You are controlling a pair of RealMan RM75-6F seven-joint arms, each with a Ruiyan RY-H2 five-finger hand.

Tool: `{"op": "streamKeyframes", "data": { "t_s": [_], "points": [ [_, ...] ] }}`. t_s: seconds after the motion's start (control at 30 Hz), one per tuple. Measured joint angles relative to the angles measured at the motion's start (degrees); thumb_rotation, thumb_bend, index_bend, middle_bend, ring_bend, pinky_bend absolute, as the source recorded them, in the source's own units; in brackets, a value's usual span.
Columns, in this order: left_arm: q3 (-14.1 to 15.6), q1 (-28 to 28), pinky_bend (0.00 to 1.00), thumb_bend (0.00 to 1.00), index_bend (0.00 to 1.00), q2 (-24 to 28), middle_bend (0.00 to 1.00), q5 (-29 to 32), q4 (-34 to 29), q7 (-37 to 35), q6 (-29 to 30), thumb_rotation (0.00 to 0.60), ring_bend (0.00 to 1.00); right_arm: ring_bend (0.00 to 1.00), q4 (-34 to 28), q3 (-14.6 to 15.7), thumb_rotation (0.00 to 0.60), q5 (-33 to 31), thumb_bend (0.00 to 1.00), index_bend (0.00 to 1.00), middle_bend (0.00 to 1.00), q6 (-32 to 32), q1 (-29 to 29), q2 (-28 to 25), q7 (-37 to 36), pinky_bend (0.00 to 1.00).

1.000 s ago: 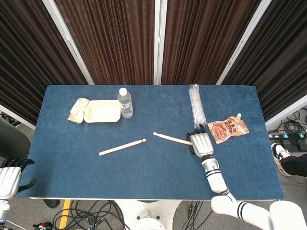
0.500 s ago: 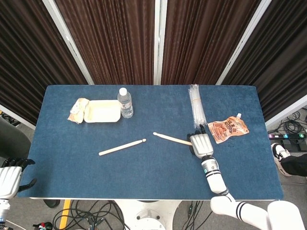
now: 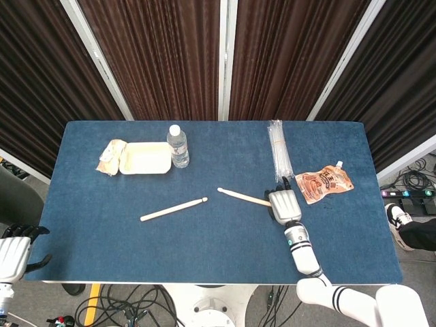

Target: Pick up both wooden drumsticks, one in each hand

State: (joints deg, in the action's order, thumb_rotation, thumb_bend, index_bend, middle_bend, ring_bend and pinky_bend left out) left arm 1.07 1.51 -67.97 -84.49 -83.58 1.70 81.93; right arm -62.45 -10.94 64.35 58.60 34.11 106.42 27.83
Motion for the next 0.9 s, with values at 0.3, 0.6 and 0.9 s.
{"op": "streamKeyframes", "data": {
  "t_s": [0.3,0.6,0.9],
  "points": [
    [-0.04,0.02,0.19,0.18,0.36,-0.27,0.35,0.22,0.41,-0.39,-0.17,0.6,0.24,0.31,0.21,-0.12,0.6,-0.12,0.41,0.48,0.53,-0.26,0.56,0.36,0.83,0.0],
    [-0.28,0.58,0.17,0.18,0.36,-0.69,0.35,0.07,1.11,-0.95,-0.63,0.6,0.24,0.37,0.41,0.3,0.6,0.58,0.88,0.56,0.57,-0.13,1.11,0.44,1.9,0.02],
    [-3.03,4.54,0.17,0.16,0.36,-1.1,0.36,-0.41,0.91,-1.0,-2.3,0.6,0.24,0.39,-5.97,1.72,0.6,4.54,1.0,0.58,0.59,2.48,-0.17,-4.94,-0.52,0.05]
  ]
}}
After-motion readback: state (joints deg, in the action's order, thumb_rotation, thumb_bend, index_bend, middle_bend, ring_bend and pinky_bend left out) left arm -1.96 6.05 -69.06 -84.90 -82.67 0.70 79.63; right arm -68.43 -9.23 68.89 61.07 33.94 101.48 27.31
